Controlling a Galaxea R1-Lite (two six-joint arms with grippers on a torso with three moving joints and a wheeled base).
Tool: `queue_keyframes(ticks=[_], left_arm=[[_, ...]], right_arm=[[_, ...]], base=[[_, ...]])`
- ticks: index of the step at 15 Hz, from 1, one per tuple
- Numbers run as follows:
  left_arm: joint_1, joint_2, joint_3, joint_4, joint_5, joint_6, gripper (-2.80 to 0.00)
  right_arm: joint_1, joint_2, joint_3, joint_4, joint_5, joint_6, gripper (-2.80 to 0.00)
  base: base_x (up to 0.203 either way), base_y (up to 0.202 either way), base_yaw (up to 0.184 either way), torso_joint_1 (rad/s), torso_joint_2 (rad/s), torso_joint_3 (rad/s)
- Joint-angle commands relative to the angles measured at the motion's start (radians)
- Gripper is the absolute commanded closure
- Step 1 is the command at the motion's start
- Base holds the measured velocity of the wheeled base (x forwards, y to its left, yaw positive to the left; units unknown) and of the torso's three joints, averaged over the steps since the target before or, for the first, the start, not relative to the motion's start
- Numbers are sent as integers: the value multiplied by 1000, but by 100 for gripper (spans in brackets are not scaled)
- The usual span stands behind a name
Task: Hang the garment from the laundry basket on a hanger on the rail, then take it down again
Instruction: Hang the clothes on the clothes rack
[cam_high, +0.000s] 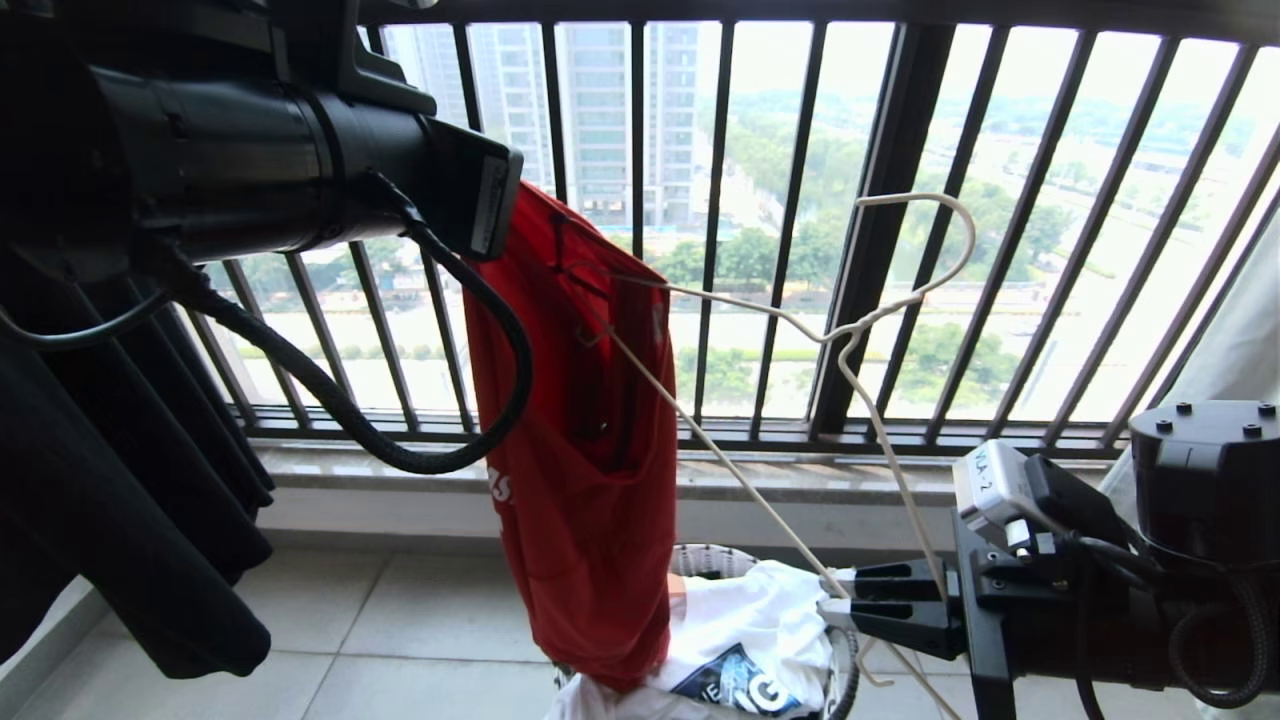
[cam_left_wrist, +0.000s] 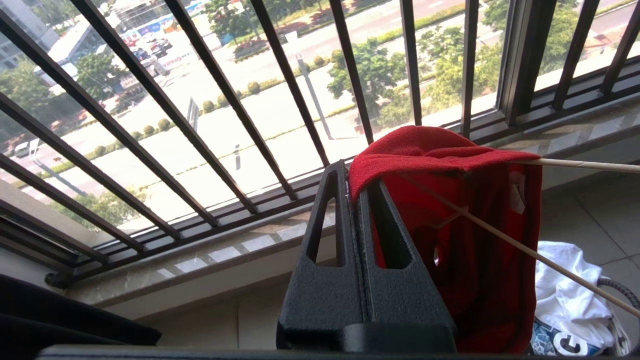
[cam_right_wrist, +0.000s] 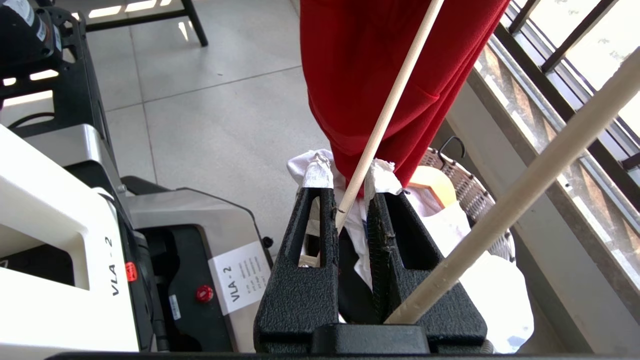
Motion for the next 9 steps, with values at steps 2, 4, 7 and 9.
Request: queue_keyframes(ticks=[2, 4, 7, 9], left_arm=[[9, 19, -2, -3, 4, 3, 0], [14, 26, -1, -4, 4, 1, 0], [21, 56, 8, -82, 4, 0, 0], [21, 75, 25, -127, 4, 3, 0]], right_arm=[[1, 2, 4, -3, 3, -4, 0], [1, 0, 6, -3, 6, -5, 0], [37, 4, 24, 0, 8, -47, 0], [78, 14, 35, 2, 6, -49, 0]], base=[[0, 0, 0, 0, 0, 0], [0, 0, 0, 0, 0, 0], [0, 0, 0, 0, 0, 0], [0, 0, 0, 0, 0, 0]])
